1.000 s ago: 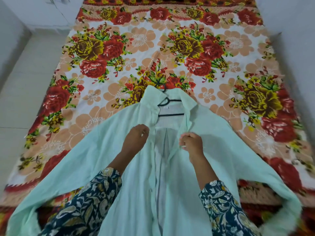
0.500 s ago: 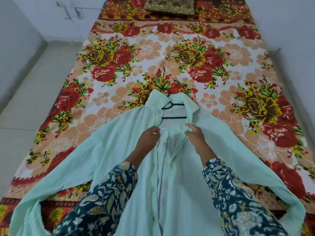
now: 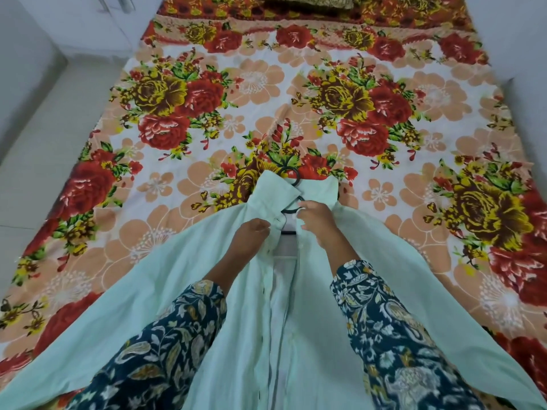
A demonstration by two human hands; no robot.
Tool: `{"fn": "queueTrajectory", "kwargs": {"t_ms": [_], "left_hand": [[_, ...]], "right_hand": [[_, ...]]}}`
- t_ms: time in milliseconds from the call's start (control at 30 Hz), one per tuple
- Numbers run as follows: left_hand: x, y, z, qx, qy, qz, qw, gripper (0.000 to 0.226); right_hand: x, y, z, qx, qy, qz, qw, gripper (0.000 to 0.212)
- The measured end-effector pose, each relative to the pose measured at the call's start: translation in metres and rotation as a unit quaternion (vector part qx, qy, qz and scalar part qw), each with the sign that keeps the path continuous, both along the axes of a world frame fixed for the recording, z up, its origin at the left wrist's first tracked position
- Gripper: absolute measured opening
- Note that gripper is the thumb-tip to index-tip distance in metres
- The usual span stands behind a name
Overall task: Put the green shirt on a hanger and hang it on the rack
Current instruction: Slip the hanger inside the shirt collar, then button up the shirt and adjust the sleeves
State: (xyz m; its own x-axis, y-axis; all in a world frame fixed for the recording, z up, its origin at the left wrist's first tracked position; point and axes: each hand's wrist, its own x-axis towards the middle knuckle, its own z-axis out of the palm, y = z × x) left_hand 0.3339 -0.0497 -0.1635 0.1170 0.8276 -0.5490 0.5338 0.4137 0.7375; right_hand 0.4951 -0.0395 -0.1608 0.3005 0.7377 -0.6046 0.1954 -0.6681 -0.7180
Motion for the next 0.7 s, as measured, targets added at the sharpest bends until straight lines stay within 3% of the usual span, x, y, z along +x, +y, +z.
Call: {"fn": "queueTrajectory", "kwargs": {"t_ms": [200,433,700], "left_hand": [[-0.009,-0.017,0.008,-0.011,-0.049,0.017,0.999,0.023],[-0.021,-0.092,0.048,-0.012,-0.078,-0.001,0.997,0.023],[-0.058,-0.232,0.045,-0.084,-0.009,-0.038,0.996,0.014]], "right_hand": [[-0.004,-0.036,0.003,0.020,0.000,-0.048,0.999,0.039],[-0.018,-0.138,0.048,0.026,0.092,-0.119,0.988,0.026],[-0.058,-0.277,0.044,-0.057,0.102,-0.092,0.989,0.027]]}}
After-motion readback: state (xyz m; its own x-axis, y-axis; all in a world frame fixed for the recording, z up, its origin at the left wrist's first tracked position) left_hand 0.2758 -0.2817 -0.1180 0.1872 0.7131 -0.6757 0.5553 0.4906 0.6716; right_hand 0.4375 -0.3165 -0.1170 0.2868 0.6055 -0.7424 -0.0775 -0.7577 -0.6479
